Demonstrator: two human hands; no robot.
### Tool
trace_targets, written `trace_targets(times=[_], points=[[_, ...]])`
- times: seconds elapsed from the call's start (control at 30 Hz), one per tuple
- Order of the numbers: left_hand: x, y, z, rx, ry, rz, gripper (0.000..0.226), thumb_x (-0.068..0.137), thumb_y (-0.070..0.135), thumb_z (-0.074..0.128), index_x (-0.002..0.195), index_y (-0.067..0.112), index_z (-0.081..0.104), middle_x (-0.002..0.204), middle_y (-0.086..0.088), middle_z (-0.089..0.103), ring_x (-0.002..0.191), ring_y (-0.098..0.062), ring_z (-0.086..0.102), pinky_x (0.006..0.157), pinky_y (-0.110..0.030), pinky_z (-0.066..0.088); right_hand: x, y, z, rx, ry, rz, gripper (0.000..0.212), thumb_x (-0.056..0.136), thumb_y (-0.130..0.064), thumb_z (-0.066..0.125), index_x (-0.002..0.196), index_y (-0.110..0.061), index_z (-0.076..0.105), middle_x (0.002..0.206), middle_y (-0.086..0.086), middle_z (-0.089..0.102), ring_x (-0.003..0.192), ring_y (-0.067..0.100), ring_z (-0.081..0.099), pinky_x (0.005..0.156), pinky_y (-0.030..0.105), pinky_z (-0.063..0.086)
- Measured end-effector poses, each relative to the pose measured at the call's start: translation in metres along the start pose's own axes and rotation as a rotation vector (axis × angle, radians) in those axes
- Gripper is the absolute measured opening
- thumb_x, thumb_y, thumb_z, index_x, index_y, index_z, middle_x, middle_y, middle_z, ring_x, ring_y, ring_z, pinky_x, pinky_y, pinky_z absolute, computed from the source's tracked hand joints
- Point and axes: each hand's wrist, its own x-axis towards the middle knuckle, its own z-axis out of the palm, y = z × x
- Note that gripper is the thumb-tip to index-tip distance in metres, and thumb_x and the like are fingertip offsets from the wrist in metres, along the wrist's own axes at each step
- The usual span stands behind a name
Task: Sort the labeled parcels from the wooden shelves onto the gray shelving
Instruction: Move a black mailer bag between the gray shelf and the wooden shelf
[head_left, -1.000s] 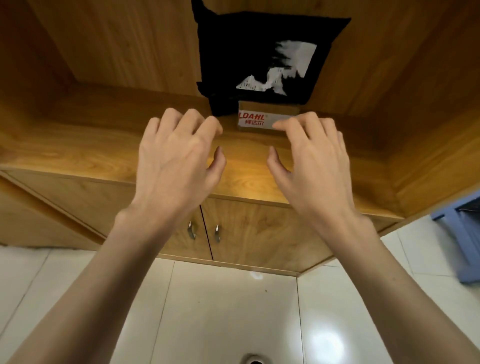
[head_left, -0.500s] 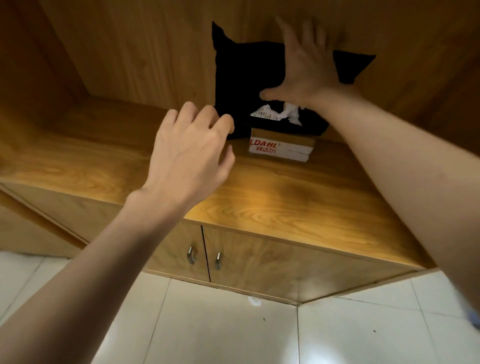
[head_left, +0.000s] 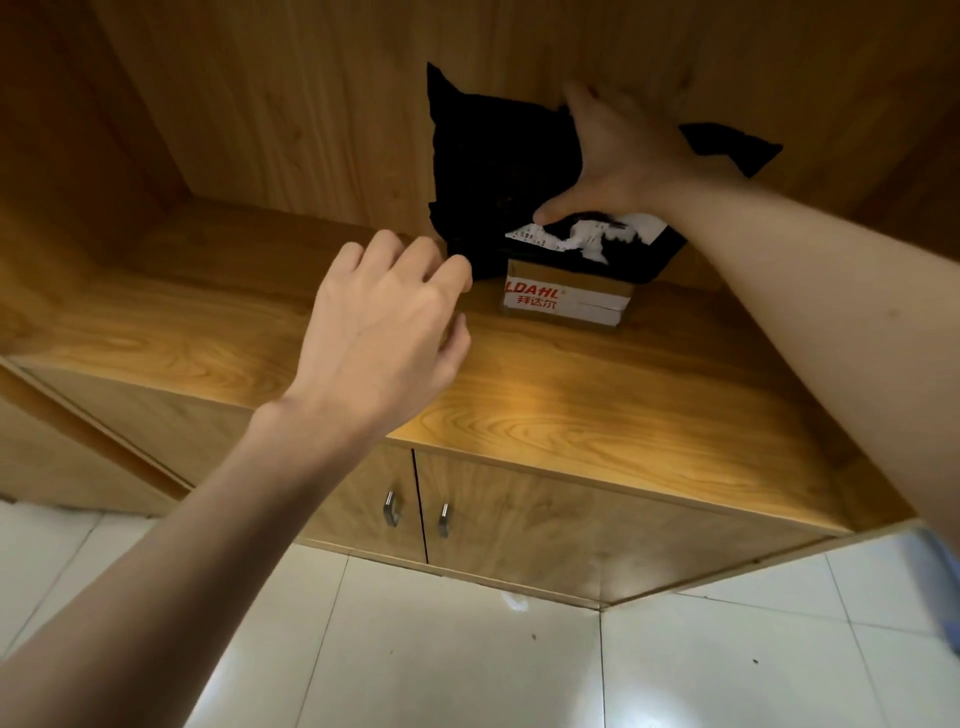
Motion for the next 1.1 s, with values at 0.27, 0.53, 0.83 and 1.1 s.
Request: trace_targets(times=[0.27, 0.53, 0.83, 1.1], points=[[-0.016, -0.001, -0.051, -0.073, 0.046, 0.058, 0.027, 0.085, 0.025, 0.054, 0.101, 0.008, 0.066, 0.089, -0.011, 0.065, 0.080, -0.031, 0.059, 0.066, -0.038, 0.043, -0.077, -0.046, -0.031, -0.031, 0.167, 0.036, 0.101, 0.069, -0.050, 0.080, 0.144, -0.010, 0.026, 0.137, 0.012, 0.048, 0.122, 0.035, 0.048, 0.094, 0.045, 0.040], [-0.054, -0.010, -0.156, -0.161, 0.008, 0.104, 0.019, 0.084, 0.021, 0.064, 0.098, 0.009, 0.067, 0.089, -0.010, 0.065, 0.078, -0.028, 0.059, 0.066, -0.035, 0.044, -0.201, -0.115, -0.091, 0.413, 0.222, 0.271, 0.084, 0.062, -0.054, 0.082, 0.125, -0.019, 0.039, 0.117, -0.006, 0.057, 0.103, 0.016, 0.055, 0.079, 0.035, 0.047], [-0.077, -0.011, -0.276, -0.621, -0.206, -0.175, 0.037, 0.079, 0.050, 0.056, 0.110, 0.029, 0.058, 0.102, 0.012, 0.058, 0.093, -0.010, 0.053, 0.075, -0.027, 0.038, -0.301, -0.183, -0.142, 1.148, 0.209, 0.691, 0.069, 0.055, -0.043, 0.088, 0.109, -0.026, 0.048, 0.107, -0.013, 0.059, 0.100, 0.009, 0.060, 0.082, 0.024, 0.050], [-0.074, 0.011, -0.331, -1.342, -0.609, -0.670, 0.110, 0.057, 0.060, 0.078, 0.147, 0.032, 0.021, 0.134, 0.009, 0.040, 0.118, -0.010, 0.048, 0.091, -0.028, 0.040, -0.340, -0.210, -0.179, 1.852, 0.189, 0.805, 0.049, 0.064, -0.028, 0.074, 0.109, -0.015, 0.060, 0.088, 0.001, 0.076, 0.080, 0.017, 0.073, 0.062, 0.025, 0.058]])
